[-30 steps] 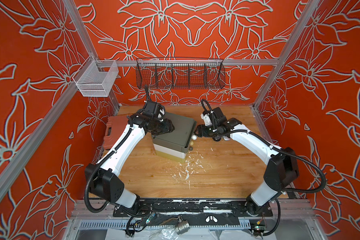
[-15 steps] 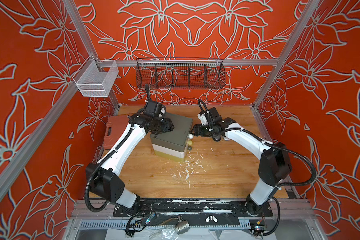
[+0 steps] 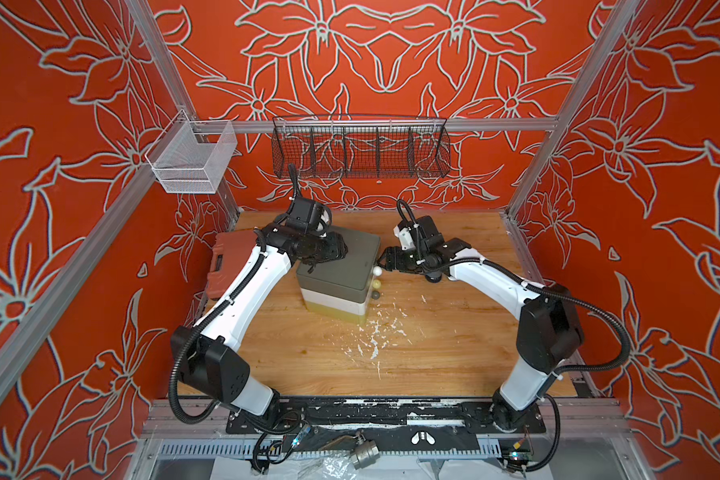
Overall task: Take the mice out of the drawer
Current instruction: Close the drawer of the storage box.
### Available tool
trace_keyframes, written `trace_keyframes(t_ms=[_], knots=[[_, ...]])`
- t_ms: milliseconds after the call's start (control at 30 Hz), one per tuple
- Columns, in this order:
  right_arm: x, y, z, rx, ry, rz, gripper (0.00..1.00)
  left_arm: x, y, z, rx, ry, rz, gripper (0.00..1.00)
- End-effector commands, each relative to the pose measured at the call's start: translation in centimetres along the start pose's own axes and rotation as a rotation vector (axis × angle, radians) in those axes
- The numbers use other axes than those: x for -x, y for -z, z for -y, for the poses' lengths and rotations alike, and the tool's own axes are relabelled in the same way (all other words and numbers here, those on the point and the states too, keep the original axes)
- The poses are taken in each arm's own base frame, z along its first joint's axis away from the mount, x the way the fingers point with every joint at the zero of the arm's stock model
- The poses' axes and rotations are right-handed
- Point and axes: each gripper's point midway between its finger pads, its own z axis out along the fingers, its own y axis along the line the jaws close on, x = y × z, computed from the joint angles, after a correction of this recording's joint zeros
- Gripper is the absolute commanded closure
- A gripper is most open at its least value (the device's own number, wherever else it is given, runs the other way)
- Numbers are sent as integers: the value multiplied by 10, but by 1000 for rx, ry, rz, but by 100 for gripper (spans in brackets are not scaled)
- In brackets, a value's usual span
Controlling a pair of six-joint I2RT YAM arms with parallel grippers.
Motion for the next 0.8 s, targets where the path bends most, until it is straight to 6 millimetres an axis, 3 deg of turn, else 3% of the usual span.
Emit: trace_keyframes(t_ms=[0, 133, 500, 767], knots=[[1, 7, -23, 81, -2, 19, 29, 2, 11, 5, 1, -24, 4, 36], [3, 8, -34, 144, -22, 34, 33, 5, 14, 15, -31, -33, 28, 36], [-1, -6, -59, 212, -48, 31, 34, 11, 26, 11, 40, -62, 49, 36], [-9, 14, -47, 280, -121, 20, 30, -22, 38, 19, 111, -158, 44, 36]])
